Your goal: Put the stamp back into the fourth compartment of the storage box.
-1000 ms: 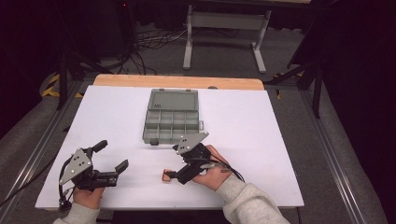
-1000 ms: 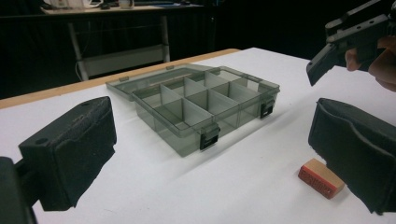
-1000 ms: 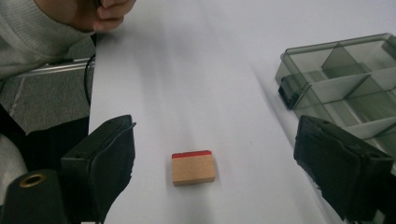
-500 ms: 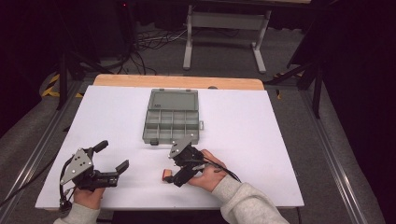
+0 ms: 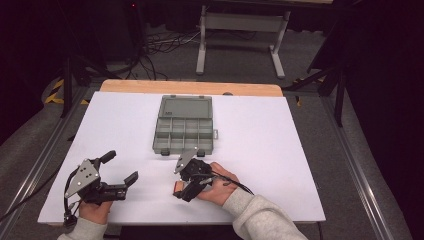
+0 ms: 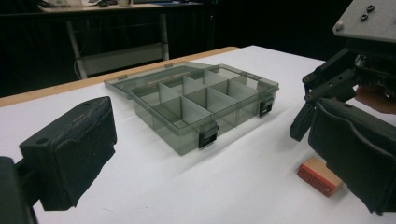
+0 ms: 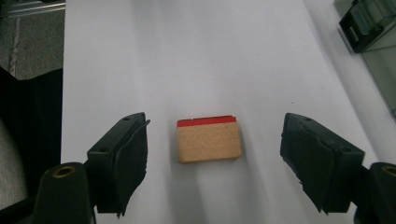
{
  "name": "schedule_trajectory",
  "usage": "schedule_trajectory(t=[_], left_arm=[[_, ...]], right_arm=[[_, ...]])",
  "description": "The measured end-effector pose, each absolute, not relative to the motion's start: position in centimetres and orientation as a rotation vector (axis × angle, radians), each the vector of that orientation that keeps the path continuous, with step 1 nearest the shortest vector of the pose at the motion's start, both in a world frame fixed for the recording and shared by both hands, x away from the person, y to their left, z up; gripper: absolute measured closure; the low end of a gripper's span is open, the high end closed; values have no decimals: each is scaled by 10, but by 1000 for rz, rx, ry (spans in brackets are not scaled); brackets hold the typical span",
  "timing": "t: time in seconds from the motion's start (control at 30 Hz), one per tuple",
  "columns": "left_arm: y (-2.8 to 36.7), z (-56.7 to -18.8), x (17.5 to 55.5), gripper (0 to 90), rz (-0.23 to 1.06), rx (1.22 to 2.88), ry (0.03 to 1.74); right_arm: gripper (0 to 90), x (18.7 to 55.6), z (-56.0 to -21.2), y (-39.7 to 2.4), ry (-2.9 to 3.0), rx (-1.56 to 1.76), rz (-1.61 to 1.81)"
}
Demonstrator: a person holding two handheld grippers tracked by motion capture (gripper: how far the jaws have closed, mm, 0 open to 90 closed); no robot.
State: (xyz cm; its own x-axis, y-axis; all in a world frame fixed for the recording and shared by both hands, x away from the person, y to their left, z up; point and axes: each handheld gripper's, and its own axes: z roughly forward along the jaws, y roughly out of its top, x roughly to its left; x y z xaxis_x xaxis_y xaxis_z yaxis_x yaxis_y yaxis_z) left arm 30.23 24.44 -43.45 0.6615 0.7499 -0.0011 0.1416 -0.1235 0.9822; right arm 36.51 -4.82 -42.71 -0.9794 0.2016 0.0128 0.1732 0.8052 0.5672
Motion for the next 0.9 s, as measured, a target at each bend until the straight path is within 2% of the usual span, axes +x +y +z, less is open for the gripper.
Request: schedule_trajectory(t=[0.37, 0.9], left_arm=[[245, -435, 303, 16, 608, 1642, 746], [245, -435, 302, 16, 613, 1646, 738]], right_arm=[[317, 366, -437, -38, 2956, 303, 853], [510, 363, -440, -35, 2942, 286, 793]])
